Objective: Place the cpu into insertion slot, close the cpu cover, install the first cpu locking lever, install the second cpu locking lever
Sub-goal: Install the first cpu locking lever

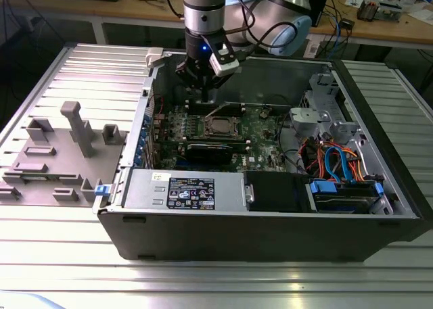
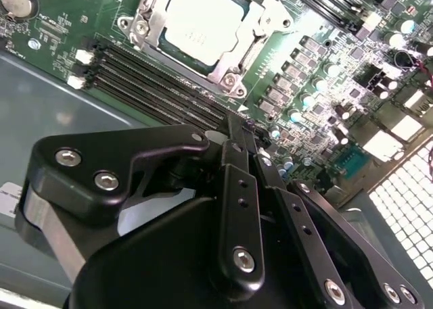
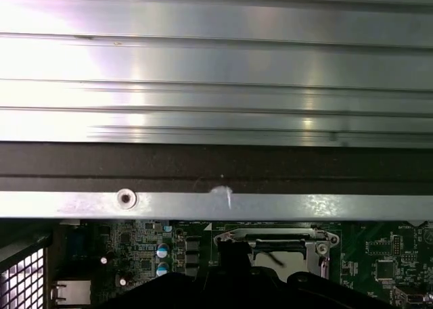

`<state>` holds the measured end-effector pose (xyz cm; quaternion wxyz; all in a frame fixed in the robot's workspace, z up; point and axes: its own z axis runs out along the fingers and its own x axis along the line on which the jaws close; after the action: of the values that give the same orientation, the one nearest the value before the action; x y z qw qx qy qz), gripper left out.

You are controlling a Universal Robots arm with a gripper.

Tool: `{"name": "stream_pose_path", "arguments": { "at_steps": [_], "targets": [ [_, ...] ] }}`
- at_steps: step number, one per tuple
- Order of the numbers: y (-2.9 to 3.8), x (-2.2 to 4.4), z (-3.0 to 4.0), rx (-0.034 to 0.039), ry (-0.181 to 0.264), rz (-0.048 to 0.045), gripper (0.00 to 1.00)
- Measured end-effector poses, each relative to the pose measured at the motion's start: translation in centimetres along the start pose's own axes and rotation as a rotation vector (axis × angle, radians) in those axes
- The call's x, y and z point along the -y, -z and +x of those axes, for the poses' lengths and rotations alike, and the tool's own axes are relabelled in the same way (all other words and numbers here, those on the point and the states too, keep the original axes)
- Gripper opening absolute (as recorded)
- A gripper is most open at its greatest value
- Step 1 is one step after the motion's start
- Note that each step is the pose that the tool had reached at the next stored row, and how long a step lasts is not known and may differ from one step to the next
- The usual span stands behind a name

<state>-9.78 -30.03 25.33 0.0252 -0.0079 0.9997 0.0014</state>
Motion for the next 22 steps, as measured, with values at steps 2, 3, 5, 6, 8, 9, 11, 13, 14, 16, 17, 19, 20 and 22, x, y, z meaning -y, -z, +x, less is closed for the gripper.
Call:
{"name": "stream_pose_path", "arguments": {
  "at_steps": [2, 3, 5, 6, 8, 9, 11, 13, 14, 16, 17, 19, 20, 22],
  "targets": [
    [-0.01, 0.01, -0.16, 0.0, 0.0, 0.0, 0.11],
    [-0.01, 0.01, -0.17, 0.0, 0.0, 0.0, 0.11],
    [-0.01, 0.0, -0.17, 0.0, 0.0, 0.0003, 0.11],
    [-0.01, 0.0, -0.17, 0.0, 0.0, -0.0002, 0.11],
    [-0.03, 0.01, -0.19, 0.0001, 0.0, -0.0102, 0.11],
    [-0.04, 0.03, -0.19, 0.0005, -0.002, -0.0296, 0.11],
    [-0.15, 0.22, -0.26, 0.0012, -0.005, -0.0665, 0.11],
    [-0.25, 0.24, -0.36, 0.0014, -0.019, -0.0657, 0.11],
    [-0.3, 0.25, -0.44, 0.0016, -0.022, -0.0655, 0.11],
    [-0.41, 0.26, -0.66, 0.0018, -0.025, -0.0656, 0.11],
    [-0.52, 0.26, -0.82, 0.0018, -0.025, -0.0655, 0.11],
    [-0.71, 0.27, -1.03, 0.0018, -0.025, -0.0656, 0.11],
    [-0.78, 0.28, -1.13, 0.0016, -0.025, -0.0655, 0.11],
    [-0.92, 0.29, -1.41, 0.001, -0.026, -0.0654, 0.11]
  ]
}}
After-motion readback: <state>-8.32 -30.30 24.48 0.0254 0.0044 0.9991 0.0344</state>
